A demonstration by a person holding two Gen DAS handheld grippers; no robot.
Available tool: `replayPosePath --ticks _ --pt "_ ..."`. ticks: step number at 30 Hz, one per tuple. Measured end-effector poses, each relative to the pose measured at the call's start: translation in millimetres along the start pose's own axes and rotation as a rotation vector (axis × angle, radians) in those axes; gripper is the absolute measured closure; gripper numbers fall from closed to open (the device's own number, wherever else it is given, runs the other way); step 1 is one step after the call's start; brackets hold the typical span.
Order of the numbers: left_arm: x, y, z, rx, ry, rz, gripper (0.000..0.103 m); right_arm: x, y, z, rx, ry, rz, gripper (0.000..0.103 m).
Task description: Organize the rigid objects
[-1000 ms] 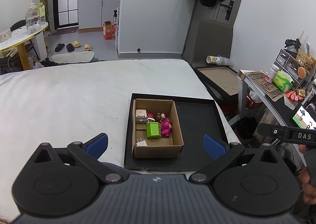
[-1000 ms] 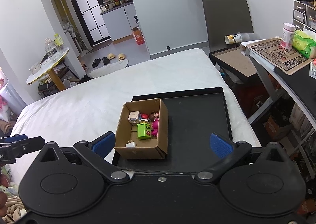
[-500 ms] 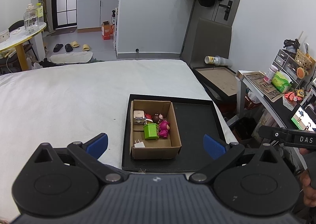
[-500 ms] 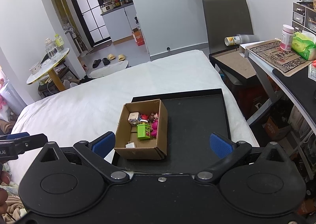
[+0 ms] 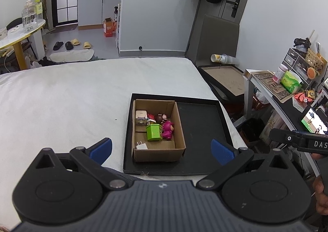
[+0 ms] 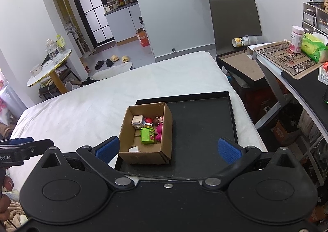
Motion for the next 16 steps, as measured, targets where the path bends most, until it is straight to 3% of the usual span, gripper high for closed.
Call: replayPosePath --ticks 16 --pt "5.1 0.2 5.7 -0.009 -0.024 0.005 0.001 -2.4 -2.5 -1.1 -0.008 0.005 -0.008 0.000"
Point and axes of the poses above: each gripper's, at about its wrist camera, not at the fingertips, and z roughly against the way its jaws point, y to its left, x to its top, the point moved 5 cm from there along -z, roughly the way its jaws point, and after that the axes turned 2 degrees about x, right-handed, at the moved point
